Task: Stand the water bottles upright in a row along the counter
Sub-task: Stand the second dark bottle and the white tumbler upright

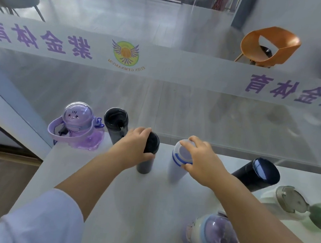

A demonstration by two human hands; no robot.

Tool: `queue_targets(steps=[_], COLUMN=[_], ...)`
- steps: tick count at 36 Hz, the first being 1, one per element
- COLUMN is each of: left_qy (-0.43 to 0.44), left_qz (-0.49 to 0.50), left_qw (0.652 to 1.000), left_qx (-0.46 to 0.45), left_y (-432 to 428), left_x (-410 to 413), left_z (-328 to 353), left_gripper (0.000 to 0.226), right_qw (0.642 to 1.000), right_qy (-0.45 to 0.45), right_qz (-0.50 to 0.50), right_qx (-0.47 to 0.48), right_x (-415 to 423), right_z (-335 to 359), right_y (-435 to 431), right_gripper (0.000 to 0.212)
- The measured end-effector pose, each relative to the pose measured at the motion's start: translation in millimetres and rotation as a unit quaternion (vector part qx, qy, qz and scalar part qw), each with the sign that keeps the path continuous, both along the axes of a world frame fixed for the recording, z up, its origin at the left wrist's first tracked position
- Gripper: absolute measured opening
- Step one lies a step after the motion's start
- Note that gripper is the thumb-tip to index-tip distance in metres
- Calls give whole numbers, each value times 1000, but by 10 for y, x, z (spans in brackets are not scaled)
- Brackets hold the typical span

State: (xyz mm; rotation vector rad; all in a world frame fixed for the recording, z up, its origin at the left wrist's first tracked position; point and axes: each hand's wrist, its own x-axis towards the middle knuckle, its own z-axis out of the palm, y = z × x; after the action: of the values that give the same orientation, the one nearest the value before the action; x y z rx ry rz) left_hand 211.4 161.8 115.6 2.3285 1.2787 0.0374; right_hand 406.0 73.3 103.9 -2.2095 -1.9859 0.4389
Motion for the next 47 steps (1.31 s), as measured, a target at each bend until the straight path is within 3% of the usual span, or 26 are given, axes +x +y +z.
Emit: queue_targets(steps=[4, 11, 29, 33, 37, 47], left_qy=[46, 51, -16, -46, -78, -84], left_qz=[-20, -27, -13, -15, -24, -93], left_qw=[998, 998, 999, 995, 987, 985], left_qx=[34, 24, 50, 91, 140, 117], left_y=[178, 403, 393, 339, 256, -153], left_x=[68, 143, 99, 32, -52, -146], left_z=[27, 64, -15, 30, 92, 56], left_gripper=[77, 79, 72, 62, 47, 23], right_qw=[1000, 999, 998, 999, 997, 988], right_qy=[8, 13, -3, 12, 15, -6], right_qz=[-8, -29, -41, -49, -68, -153], right_qx=[-3, -24, -41, -12, 16, 36], right_x=[33, 89, 68, 53, 79, 168], right_z=[-4, 23, 38, 128, 266, 466], right_y=[127, 366, 418, 315, 173, -560], right_gripper=[60, 60, 62, 66, 51, 41])
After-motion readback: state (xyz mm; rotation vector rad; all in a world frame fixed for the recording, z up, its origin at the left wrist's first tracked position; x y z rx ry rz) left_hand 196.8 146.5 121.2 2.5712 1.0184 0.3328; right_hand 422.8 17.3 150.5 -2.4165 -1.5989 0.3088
